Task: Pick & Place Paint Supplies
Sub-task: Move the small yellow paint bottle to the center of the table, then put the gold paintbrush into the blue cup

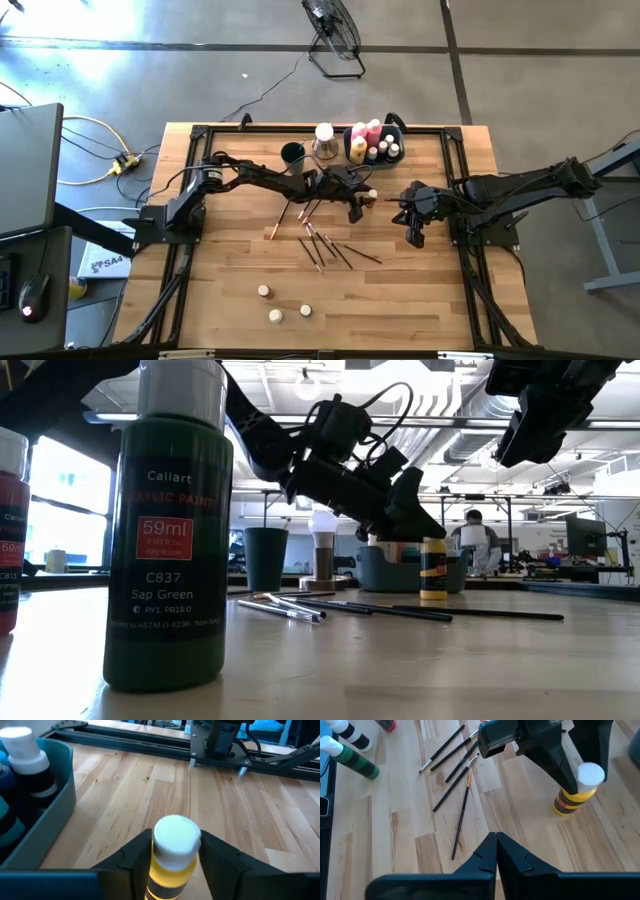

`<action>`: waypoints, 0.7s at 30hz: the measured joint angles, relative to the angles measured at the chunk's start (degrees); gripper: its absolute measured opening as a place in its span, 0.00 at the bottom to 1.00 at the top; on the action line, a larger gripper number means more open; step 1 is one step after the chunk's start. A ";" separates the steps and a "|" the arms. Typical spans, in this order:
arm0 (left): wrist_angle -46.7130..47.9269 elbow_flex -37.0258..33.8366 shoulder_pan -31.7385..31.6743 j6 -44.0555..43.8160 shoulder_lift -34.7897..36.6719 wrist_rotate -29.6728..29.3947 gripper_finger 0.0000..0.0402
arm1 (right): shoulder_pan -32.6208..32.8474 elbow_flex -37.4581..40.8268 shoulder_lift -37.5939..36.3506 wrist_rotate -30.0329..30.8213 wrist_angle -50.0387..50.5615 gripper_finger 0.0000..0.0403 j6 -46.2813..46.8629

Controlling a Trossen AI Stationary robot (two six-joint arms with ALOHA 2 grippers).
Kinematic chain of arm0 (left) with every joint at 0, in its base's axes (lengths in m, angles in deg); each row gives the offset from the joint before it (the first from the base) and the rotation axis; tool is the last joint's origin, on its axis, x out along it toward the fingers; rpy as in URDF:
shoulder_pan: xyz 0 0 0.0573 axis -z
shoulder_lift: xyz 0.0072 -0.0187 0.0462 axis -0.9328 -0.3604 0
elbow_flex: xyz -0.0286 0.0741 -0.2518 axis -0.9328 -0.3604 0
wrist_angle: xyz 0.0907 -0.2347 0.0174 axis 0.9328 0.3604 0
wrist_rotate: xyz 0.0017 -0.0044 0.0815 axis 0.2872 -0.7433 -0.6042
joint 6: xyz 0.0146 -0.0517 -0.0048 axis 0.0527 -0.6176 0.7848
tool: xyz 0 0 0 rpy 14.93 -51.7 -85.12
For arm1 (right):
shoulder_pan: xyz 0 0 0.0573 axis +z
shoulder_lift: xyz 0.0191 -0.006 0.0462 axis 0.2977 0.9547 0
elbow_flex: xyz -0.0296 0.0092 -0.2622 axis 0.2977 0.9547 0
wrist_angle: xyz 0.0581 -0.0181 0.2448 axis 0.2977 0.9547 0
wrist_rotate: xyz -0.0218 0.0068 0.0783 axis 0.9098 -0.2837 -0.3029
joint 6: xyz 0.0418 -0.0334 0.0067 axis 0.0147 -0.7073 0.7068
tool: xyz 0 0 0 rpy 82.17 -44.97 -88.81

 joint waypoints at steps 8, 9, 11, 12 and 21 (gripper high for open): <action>-0.92 0.00 0.00 1.24 0.00 -0.11 0.60 | 0.00 0.00 0.00 -0.17 0.42 0.01 0.20; -0.97 0.00 0.00 1.25 0.00 -0.07 0.61 | 0.00 0.00 0.00 -0.17 0.42 0.01 0.22; -0.53 0.00 -0.05 1.25 0.14 -0.06 0.63 | 0.00 0.00 0.00 -0.17 0.65 0.01 0.54; 0.61 -0.02 -0.11 1.25 0.56 -0.09 0.64 | 0.00 0.00 0.00 -0.20 0.86 0.01 0.93; 10.68 0.00 -0.42 4.03 6.54 -1.47 0.65 | 0.00 0.00 0.00 0.03 2.03 0.01 1.93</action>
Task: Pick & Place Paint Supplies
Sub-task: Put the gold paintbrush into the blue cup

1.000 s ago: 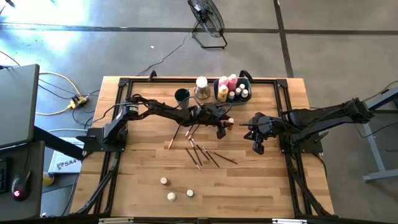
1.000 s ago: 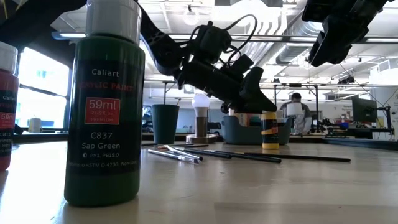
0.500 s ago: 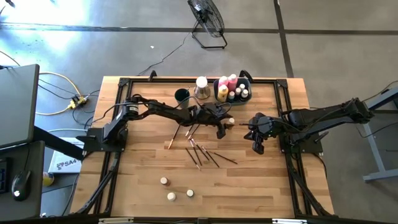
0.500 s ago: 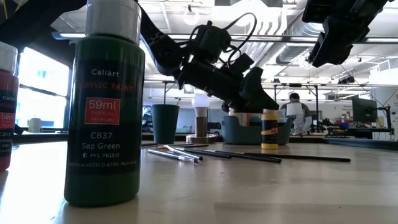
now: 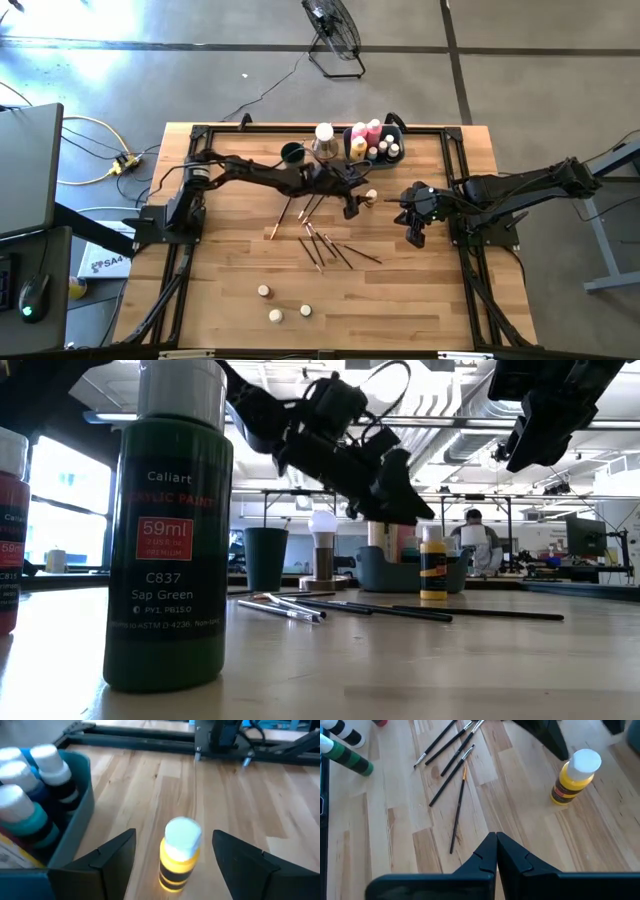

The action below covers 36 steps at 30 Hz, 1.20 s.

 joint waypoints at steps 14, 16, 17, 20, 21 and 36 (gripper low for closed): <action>2.50 -0.17 0.43 0.03 1.77 4.87 0.65 | 0.00 0.02 0.00 1.03 -0.75 0.01 0.47; 1.75 -1.53 0.54 2.09 3.51 5.56 0.65 | 0.00 0.02 -0.02 1.05 -1.49 0.01 2.31; 0.15 -2.56 0.73 2.95 4.55 5.57 0.65 | 0.00 0.02 -0.02 1.05 -1.59 0.01 2.99; -4.43 -8.04 0.85 3.48 8.96 5.52 0.65 | 0.00 0.04 -0.02 1.04 -1.50 0.01 4.18; -6.86 -10.25 0.83 4.11 10.39 5.49 0.65 | 0.00 0.04 -0.02 1.14 -1.64 0.01 4.25; -7.32 -42.40 1.61 7.75 45.64 2.55 0.65 | -0.02 0.04 -0.02 5.17 -7.66 0.01 3.87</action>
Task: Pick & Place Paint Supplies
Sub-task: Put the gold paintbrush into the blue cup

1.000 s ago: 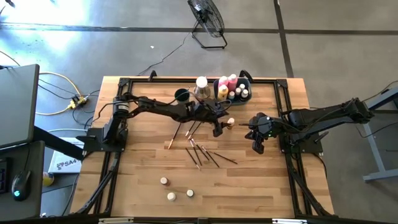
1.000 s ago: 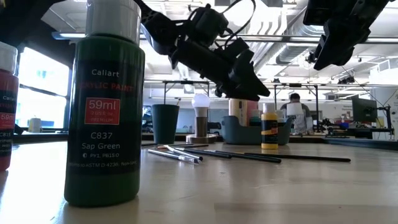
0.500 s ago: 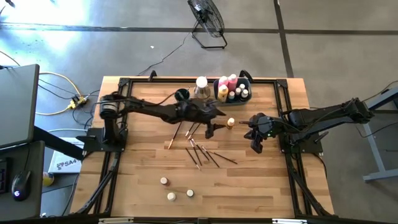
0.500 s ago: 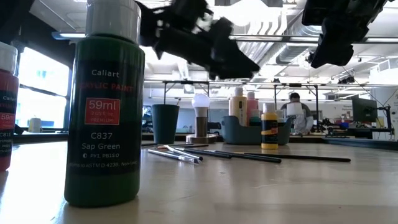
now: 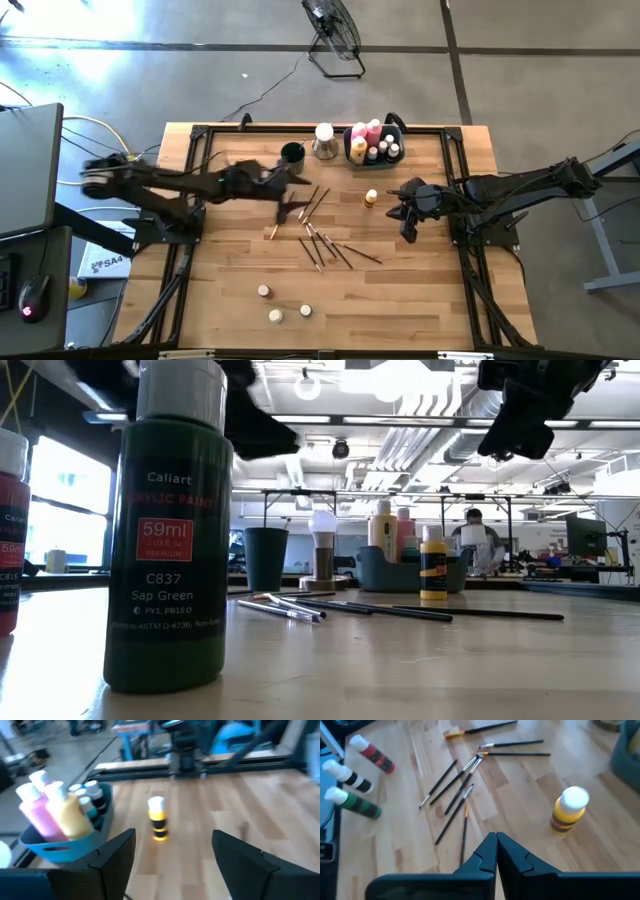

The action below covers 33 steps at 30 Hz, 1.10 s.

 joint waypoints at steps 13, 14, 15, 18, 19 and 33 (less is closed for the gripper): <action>22.19 -19.31 10.60 -2.15 43.47 4.28 0.65 | 0.00 0.00 2.36 2.30 -7.77 0.01 -0.02; 24.44 -19.86 11.60 -2.99 46.38 4.40 0.65 | 0.02 0.00 2.93 2.28 -8.32 0.01 -0.02; 26.38 -20.42 12.58 -3.54 49.10 4.86 0.65 | 0.02 0.00 3.58 2.28 -9.08 0.01 -0.02; 30.45 -22.43 15.70 -4.57 55.62 6.86 0.65 | 0.02 0.00 5.87 2.28 -11.67 0.01 -0.02; 30.84 -23.06 16.79 -5.01 57.11 7.67 0.65 | 0.02 -0.02 6.82 2.26 -12.48 0.01 -0.02; 21.60 -30.07 32.58 -8.92 55.41 3.01 0.65 | 0.02 -0.02 18.26 1.69 -22.99 0.01 0.57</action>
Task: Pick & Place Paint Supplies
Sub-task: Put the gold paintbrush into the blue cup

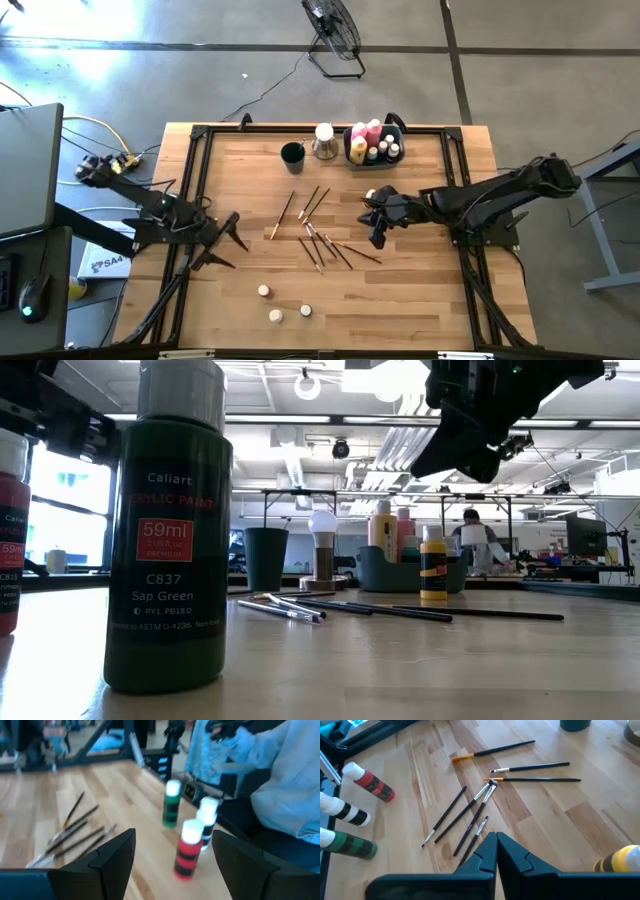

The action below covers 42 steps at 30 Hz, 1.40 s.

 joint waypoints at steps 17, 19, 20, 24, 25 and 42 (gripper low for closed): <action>-10.86 -0.68 11.25 -3.67 -11.97 -22.38 0.65 | 1.76 -0.02 0.16 -4.19 -3.38 0.01 1.09; -10.90 -0.68 11.25 -3.73 -11.89 -22.38 0.65 | 2.35 -0.02 0.16 -4.12 -3.69 0.01 1.03; -10.91 -0.68 11.25 -3.81 -11.89 -22.38 0.65 | 2.72 -0.02 0.16 -3.86 -3.89 0.01 0.97; -10.91 -0.68 11.25 -5.73 -11.89 -23.18 0.65 | 4.01 -0.02 0.16 -3.37 -4.80 0.01 -0.99; -10.91 -0.68 11.25 -7.47 -11.90 -24.05 0.65 | 4.26 -0.02 0.16 -3.37 -4.85 0.01 -2.60; -20.69 -0.66 11.23 -30.58 -11.92 -40.38 0.65 | 4.00 -0.02 0.14 6.50 -11.97 0.01 -26.14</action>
